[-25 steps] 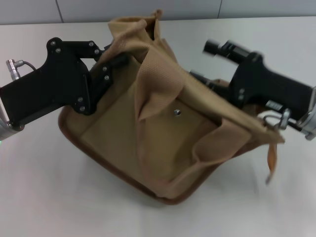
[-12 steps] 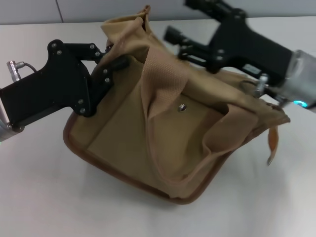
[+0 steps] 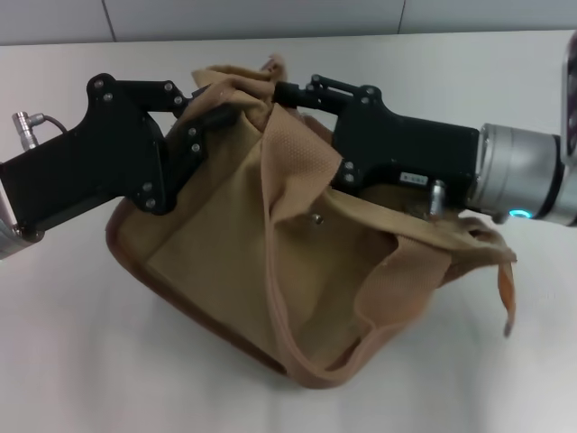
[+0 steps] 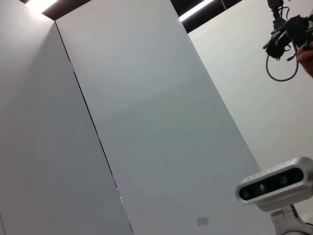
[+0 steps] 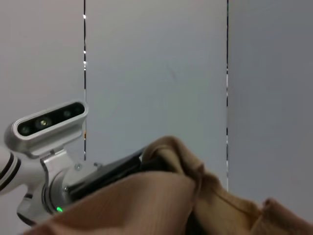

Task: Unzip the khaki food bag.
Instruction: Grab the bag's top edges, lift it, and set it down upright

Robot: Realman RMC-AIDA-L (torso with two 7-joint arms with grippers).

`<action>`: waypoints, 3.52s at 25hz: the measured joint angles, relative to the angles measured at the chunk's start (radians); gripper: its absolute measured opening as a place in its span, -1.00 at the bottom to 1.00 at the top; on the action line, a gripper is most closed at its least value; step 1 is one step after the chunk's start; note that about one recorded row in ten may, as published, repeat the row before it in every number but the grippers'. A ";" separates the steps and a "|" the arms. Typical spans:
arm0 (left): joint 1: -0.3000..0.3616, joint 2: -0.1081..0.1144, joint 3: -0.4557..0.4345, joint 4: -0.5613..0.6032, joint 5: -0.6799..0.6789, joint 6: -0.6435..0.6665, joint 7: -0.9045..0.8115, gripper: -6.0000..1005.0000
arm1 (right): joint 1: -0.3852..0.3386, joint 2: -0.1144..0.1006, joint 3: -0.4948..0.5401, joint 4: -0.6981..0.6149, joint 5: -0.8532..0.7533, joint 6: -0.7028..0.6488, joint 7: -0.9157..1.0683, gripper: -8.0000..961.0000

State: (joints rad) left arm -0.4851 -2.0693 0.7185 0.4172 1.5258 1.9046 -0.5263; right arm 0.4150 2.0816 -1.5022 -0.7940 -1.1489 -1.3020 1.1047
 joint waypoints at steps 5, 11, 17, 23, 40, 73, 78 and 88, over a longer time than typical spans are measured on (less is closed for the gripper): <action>-0.006 -0.003 -0.007 0.000 -0.001 -0.003 0.000 -0.84 | -0.052 0.000 0.004 -0.029 -0.022 -0.009 0.010 0.71; -0.006 -0.003 -0.009 -0.004 -0.025 -0.005 0.000 -0.84 | -0.116 0.002 0.034 -0.053 -0.068 -0.011 0.003 0.71; -0.003 -0.003 -0.010 -0.004 -0.035 -0.006 0.000 -0.84 | -0.175 0.007 0.096 -0.041 -0.071 -0.067 -0.031 0.71; -0.006 -0.002 -0.005 -0.003 -0.036 -0.007 0.000 -0.84 | -0.200 0.011 0.141 0.034 0.123 -0.146 -0.167 0.71; -0.010 0.000 -0.002 0.000 -0.027 -0.007 0.000 -0.84 | 0.033 0.002 0.098 0.232 0.195 -0.138 -0.248 0.72; -0.028 -0.001 0.010 0.000 -0.030 -0.005 0.014 -0.83 | -0.117 0.007 0.266 0.124 -0.096 -0.262 -0.308 0.71; -0.029 -0.001 0.010 0.000 -0.030 -0.004 0.014 -0.83 | -0.092 0.011 0.266 0.130 -0.086 -0.247 -0.342 0.71; -0.038 -0.003 0.010 -0.003 -0.030 0.001 0.014 -0.83 | -0.047 0.010 0.177 0.172 -0.013 -0.181 -0.414 0.59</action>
State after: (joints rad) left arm -0.5230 -2.0724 0.7286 0.4141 1.4955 1.9059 -0.5123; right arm 0.3675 2.0919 -1.3250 -0.6219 -1.1623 -1.4831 0.6903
